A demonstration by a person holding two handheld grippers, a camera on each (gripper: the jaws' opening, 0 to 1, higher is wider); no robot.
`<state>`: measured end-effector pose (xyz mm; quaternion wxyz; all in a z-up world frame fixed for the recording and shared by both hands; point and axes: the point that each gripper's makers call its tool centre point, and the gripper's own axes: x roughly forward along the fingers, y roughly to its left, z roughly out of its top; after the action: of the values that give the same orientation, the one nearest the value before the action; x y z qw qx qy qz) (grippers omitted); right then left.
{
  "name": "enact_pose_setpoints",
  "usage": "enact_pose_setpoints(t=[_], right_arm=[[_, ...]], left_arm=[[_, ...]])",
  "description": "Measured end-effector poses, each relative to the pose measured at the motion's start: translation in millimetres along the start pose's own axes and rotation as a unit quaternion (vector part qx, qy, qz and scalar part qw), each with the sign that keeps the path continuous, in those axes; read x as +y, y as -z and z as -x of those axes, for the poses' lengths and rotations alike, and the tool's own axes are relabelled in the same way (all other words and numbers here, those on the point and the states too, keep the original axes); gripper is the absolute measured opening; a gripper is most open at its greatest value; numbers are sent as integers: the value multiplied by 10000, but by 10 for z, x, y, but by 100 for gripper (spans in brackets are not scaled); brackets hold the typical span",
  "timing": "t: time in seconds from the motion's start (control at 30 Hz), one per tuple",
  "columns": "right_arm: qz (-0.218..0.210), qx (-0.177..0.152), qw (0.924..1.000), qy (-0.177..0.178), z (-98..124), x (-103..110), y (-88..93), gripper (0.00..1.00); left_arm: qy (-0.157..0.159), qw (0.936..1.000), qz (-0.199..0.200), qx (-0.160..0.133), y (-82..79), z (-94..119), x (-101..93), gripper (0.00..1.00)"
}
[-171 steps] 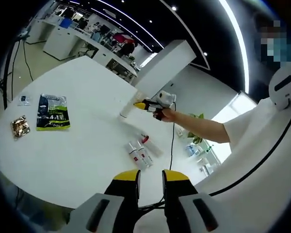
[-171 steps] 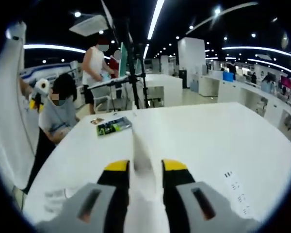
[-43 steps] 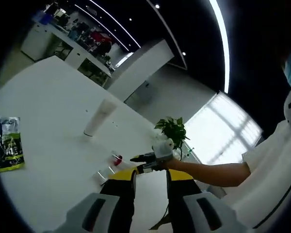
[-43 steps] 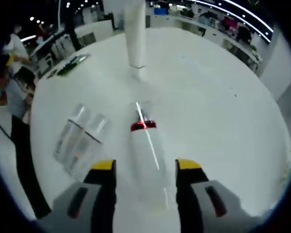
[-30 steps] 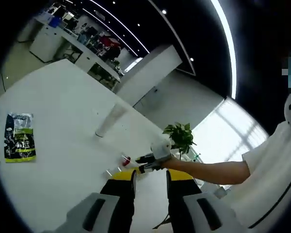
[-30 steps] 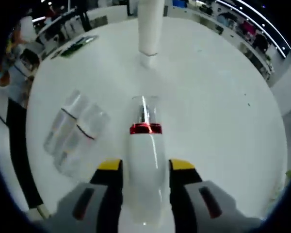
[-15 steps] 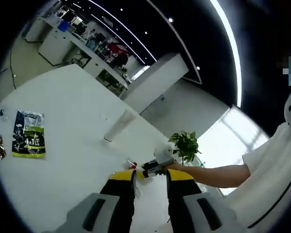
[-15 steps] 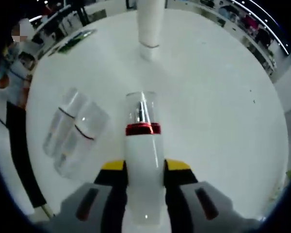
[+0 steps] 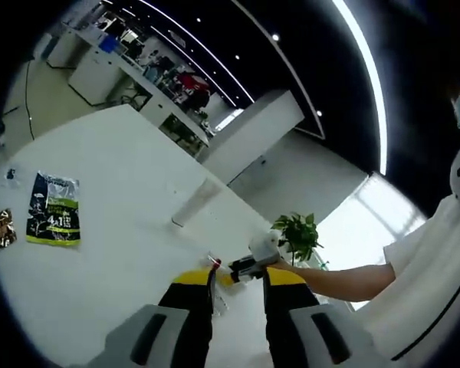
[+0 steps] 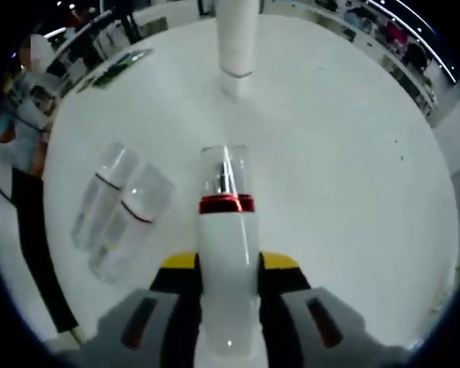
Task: Arrange the skincare products in the storage area until every visible bottle or jar stands upright without overlapping.
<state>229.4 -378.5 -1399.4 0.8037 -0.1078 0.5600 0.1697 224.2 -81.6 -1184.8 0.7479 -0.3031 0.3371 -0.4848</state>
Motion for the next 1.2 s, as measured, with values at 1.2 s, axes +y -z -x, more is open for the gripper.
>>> enact_pose_setpoints(t=[1.2], right_arm=[[-1817,-3150,9307,-388,1331,542,-664,25]], left_arm=[[959,9900,-377,959,56,-705,-374,25]])
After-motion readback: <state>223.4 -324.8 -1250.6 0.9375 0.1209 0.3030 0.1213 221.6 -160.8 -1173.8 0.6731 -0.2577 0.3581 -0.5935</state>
